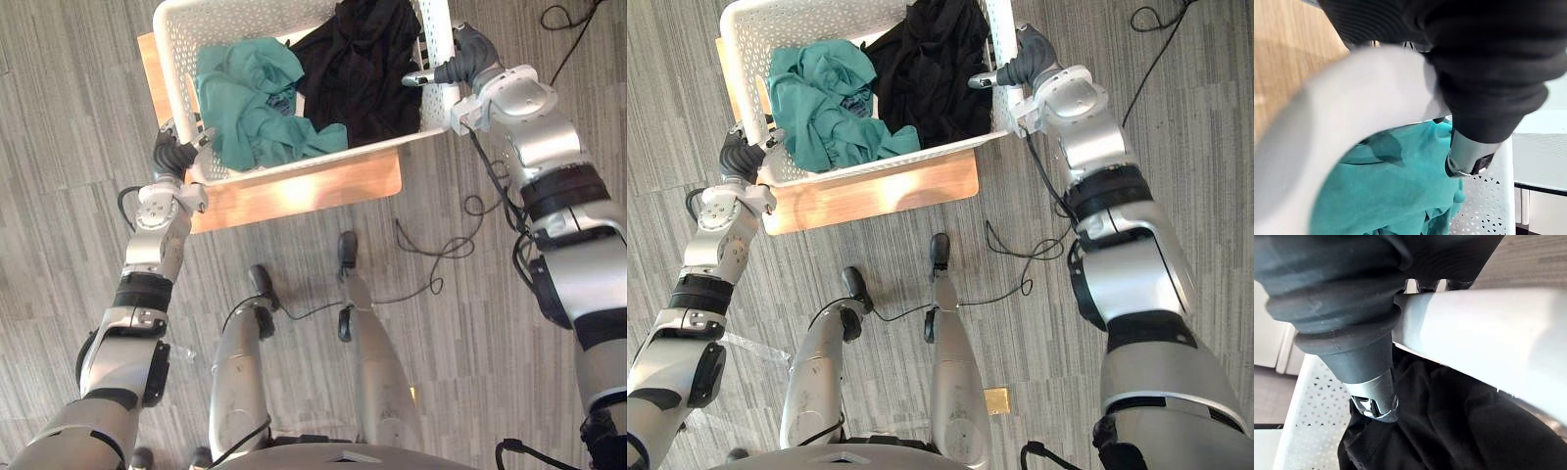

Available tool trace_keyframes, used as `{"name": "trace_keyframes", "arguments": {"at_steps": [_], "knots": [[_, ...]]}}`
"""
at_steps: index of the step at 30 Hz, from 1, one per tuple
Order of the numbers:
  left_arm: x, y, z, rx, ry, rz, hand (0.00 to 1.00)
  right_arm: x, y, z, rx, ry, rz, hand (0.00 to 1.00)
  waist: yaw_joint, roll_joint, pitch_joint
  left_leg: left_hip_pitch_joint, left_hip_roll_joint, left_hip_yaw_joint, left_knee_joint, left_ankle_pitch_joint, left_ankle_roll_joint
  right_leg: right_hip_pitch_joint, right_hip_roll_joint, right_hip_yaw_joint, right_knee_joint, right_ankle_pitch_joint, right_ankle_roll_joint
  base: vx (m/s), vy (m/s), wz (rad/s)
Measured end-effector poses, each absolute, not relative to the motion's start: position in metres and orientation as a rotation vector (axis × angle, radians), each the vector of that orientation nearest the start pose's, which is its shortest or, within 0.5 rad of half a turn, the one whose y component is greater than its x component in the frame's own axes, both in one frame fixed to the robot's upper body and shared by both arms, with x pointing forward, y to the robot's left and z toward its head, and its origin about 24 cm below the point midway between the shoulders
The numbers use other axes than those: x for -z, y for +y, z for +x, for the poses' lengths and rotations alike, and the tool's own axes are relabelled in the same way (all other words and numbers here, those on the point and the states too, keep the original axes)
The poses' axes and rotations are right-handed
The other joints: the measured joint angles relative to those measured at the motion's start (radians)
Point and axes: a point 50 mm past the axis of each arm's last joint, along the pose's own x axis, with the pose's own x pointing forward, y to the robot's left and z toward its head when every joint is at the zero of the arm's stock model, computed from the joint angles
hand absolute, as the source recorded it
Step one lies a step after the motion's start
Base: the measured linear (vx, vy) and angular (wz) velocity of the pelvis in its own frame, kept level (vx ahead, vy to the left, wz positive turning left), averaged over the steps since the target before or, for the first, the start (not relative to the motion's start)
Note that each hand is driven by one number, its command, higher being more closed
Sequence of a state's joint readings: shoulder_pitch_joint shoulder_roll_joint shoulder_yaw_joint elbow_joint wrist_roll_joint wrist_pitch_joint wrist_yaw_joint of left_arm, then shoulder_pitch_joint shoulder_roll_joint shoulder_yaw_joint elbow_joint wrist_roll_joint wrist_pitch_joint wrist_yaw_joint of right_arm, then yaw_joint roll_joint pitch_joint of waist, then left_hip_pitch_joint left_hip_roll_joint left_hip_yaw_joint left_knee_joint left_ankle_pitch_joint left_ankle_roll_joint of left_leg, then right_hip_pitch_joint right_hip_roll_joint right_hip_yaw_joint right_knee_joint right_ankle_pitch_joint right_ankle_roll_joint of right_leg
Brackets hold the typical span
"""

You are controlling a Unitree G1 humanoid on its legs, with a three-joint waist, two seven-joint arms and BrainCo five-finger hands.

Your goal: Pick up the laundry basket with both hands and put the clothes into the washing machine.

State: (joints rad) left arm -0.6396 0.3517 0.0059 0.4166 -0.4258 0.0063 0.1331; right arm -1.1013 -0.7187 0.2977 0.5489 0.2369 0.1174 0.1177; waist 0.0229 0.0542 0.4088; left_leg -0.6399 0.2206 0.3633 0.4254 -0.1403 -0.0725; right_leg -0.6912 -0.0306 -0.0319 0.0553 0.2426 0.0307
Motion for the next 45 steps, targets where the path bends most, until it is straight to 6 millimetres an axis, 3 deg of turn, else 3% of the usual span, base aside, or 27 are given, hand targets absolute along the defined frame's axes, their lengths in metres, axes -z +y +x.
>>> {"name": "trace_keyframes", "arguments": {"at_steps": [3,5,8,11,13,14,16,19,21,24,25,26,28,29,31,32,33,34,36,38,39,41,42,43,44,45], "knots": [[-0.135,0.199,0.350,-0.100,-0.169,-0.103,1.00,-0.291,-0.211,0.368,-0.034,-0.447,-0.556,1.00,-0.006,-0.001,0.000,0.051,-0.003,0.006,-0.017,0.000,0.000,0.039,0.001,-0.001,0.001,0.000,0.000,0.05,-0.039,-0.04],[-0.123,0.187,0.337,-0.086,-0.166,-0.166,1.00,-0.285,-0.219,0.350,0.028,-0.517,-0.500,1.00,-0.004,-0.001,0.000,0.100,-0.005,0.007,-0.030,-0.002,-0.002,0.081,0.001,-0.007,0.005,-0.006,0.006,0.06,-0.045,-0.01],[-0.122,0.173,0.314,-0.056,-0.216,-0.233,1.00,-0.267,-0.229,0.321,0.096,-0.582,-0.427,1.00,-0.003,-0.003,-0.001,0.152,-0.007,0.007,-0.026,-0.014,-0.003,0.124,0.001,-0.006,0.031,-0.041,0.008,0.04,-0.044,0.00],[-0.127,0.176,0.289,-0.057,-0.276,-0.255,1.00,-0.228,-0.235,0.294,0.109,-0.561,-0.374,1.00,-0.008,-0.006,-0.017,0.196,-0.003,0.019,-0.024,-0.031,-0.005,0.139,0.003,-0.002,0.086,-0.097,0.007,0.02,-0.067,-0.08],[-0.128,0.179,0.269,-0.060,-0.313,-0.278,1.00,-0.186,-0.239,0.278,0.113,-0.458,-0.297,1.00,-0.012,-0.007,-0.043,0.236,0.000,0.022,-0.023,-0.038,-0.012,0.153,0.010,0.009,0.123,-0.122,0.003,0.08,-0.090,-0.14],[-0.128,0.180,0.265,-0.059,-0.322,-0.275,1.00,-0.174,-0.240,0.275,0.117,-0.424,-0.277,1.00,-0.013,-0.007,-0.047,0.254,0.001,0.023,-0.024,-0.040,-0.014,0.163,0.013,0.013,0.133,-0.128,0.003,0.10,-0.075,-0.20],[-0.118,0.180,0.249,-0.038,-0.291,-0.250,1.00,-0.134,-0.244,0.258,0.137,-0.302,-0.201,1.00,-0.028,-0.007,-0.080,0.316,0.002,0.023,-0.024,-0.062,-0.022,0.199,0.025,0.023,0.173,-0.166,0.000,0.07,-0.037,-0.19],[-0.101,0.178,0.238,-0.018,-0.221,-0.249,1.00,-0.101,-0.245,0.238,0.147,-0.201,-0.150,1.00,-0.051,-0.012,-0.128,0.368,0.011,0.025,0.006,-0.104,-0.018,0.224,0.055,0.063,0.217,-0.202,0.006,0.11,-0.029,-0.39],[-0.096,0.180,0.234,-0.011,-0.202,-0.244,1.00,-0.090,-0.245,0.230,0.145,-0.168,-0.110,1.00,-0.049,-0.013,-0.130,0.402,0.024,0.000,0.070,-0.152,-0.012,0.245,0.088,0.119,0.249,-0.216,0.011,0.04,0.042,-0.88],[-0.094,0.182,0.226,-0.019,-0.195,-0.232,1.00,-0.078,-0.241,0.222,0.138,-0.129,-0.071,1.00,-0.045,-0.012,-0.139,0.430,-0.009,-0.217,0.169,-0.243,0.006,0.270,0.154,0.241,0.256,-0.216,0.028,-0.04,0.177,-1.44],[-0.092,0.179,0.224,-0.003,-0.187,-0.224,1.00,-0.070,-0.243,0.215,0.154,-0.099,-0.060,1.00,-0.052,-0.004,-0.166,0.451,-0.026,-0.289,0.154,-0.296,-0.010,0.270,0.183,0.288,0.244,-0.212,0.037,-0.06,0.175,-1.43],[-0.091,0.173,0.223,0.024,-0.178,-0.224,1.00,-0.064,-0.247,0.208,0.176,-0.072,-0.052,1.00,-0.066,-0.005,-0.186,0.468,-0.038,-0.288,0.145,-0.329,-0.023,0.272,0.198,0.331,0.228,-0.198,0.054,-0.08,0.254,-1.58],[-0.087,0.165,0.221,0.064,-0.158,-0.228,1.00,-0.053,-0.252,0.193,0.228,-0.030,-0.031,1.00,-0.091,-0.023,-0.218,0.488,-0.058,-0.198,0.146,-0.341,0.001,0.288,0.197,0.429,0.161,-0.134,0.089,-0.08,0.256,-1.44],[-0.084,0.161,0.219,0.082,-0.143,-0.232,1.00,-0.052,-0.253,0.184,0.246,-0.022,-0.033,1.00,-0.092,-0.030,-0.229,0.502,-0.068,-0.121,0.148,-0.349,0.017,0.306,0.191,0.502,0.089,-0.064,0.110,-0.12,0.257,-1.80],[-0.080,0.158,0.216,0.093,-0.123,-0.236,1.00,-0.055,-0.252,0.172,0.274,-0.023,-0.040,1.00,-0.099,-0.034,-0.234,0.523,-0.067,-0.003,0.152,-0.353,0.048,0.330,0.168,0.484,-0.037,0.052,0.070,-0.16,0.212,-1.78],[-0.078,0.156,0.216,0.104,-0.116,-0.243,1.00,-0.053,-0.251,0.165,0.298,-0.012,-0.041,1.00,-0.100,-0.030,-0.231,0.534,-0.060,0.081,0.145,-0.346,0.069,0.318,0.138,0.291,-0.040,-0.015,-0.067,-0.14,0.140,-1.87],[-0.076,0.155,0.214,0.101,-0.104,-0.248,1.00,-0.049,-0.248,0.162,0.310,0.007,-0.034,1.00,-0.090,-0.025,-0.228,0.578,-0.049,0.173,0.120,-0.340,0.081,0.242,0.099,0.071,0.127,-0.136,-0.149,-0.10,0.110,-1.90],[-0.073,0.156,0.212,0.094,-0.090,-0.245,1.00,-0.046,-0.247,0.160,0.313,0.018,-0.023,1.00,-0.084,-0.022,-0.227,0.612,-0.046,0.219,0.105,-0.340,0.081,0.221,0.075,-0.016,0.244,-0.167,-0.170,-0.05,0.112,-1.93],[-0.055,0.159,0.196,0.069,-0.007,-0.250,1.00,-0.037,-0.244,0.151,0.309,0.073,-0.018,1.00,-0.091,0.000,-0.261,0.739,-0.048,0.364,0.055,-0.340,0.081,0.281,-0.025,-0.256,0.562,-0.332,-0.242,0.01,0.066,-1.70],[-0.045,0.159,0.186,0.056,0.039,-0.266,1.00,-0.033,-0.244,0.150,0.307,0.097,-0.033,1.00,-0.089,0.004,-0.316,0.764,-0.064,0.452,0.043,-0.340,0.081,0.326,-0.087,-0.354,0.614,-0.482,-0.220,0.07,-0.028,-1.50],[-0.042,0.158,0.185,0.050,0.052,-0.270,1.00,-0.032,-0.244,0.152,0.306,0.101,-0.041,1.00,-0.087,0.002,-0.331,0.766,-0.073,0.495,0.046,-0.340,0.080,0.333,-0.104,-0.389,0.592,-0.514,-0.195,0.09,-0.088,-1.66],[-0.030,0.155,0.188,0.031,0.101,-0.287,1.00,-0.024,-0.245,0.156,0.303,0.135,-0.035,1.00,-0.082,0.022,-0.338,0.752,-0.075,0.516,0.038,-0.303,0.082,0.342,-0.014,-0.339,0.478,-0.422,-0.196,0.01,-0.072,-1.52],[-0.021,0.158,0.188,0.015,0.138,-0.271,1.00,-0.018,-0.242,0.161,0.289,0.159,-0.020,1.00,-0.064,0.009,-0.334,0.736,-0.058,0.514,0.041,-0.252,0.099,0.372,0.059,-0.252,0.334,-0.326,-0.190,-0.07,-0.109,-1.93],[-0.016,0.160,0.188,0.021,0.160,-0.259,1.00,-0.016,-0.240,0.165,0.281,0.159,-0.012,1.00,-0.038,0.033,-0.355,0.729,-0.038,0.508,-0.060,-0.228,0.079,0.398,0.111,-0.203,0.257,-0.348,-0.133,-0.08,-0.151,-1.89],[-0.016,0.159,0.189,0.032,0.158,-0.256,1.00,-0.017,-0.241,0.166,0.283,0.154,-0.013,1.00,-0.038,0.030,-0.355,0.730,-0.039,0.507,-0.069,-0.237,0.047,0.377,0.100,-0.209,0.338,-0.406,-0.144,-0.03,-0.142,-1.29],[-0.016,0.159,0.192,0.038,0.158,-0.249,1.00,-0.013,-0.240,0.166,0.286,0.165,-0.007,1.00,-0.048,0.002,-0.349,0.728,-0.048,0.521,-0.052,-0.248,0.038,0.376,0.052,-0.200,0.395,-0.484,-0.140,0.03,-0.160,-0.88]]}}
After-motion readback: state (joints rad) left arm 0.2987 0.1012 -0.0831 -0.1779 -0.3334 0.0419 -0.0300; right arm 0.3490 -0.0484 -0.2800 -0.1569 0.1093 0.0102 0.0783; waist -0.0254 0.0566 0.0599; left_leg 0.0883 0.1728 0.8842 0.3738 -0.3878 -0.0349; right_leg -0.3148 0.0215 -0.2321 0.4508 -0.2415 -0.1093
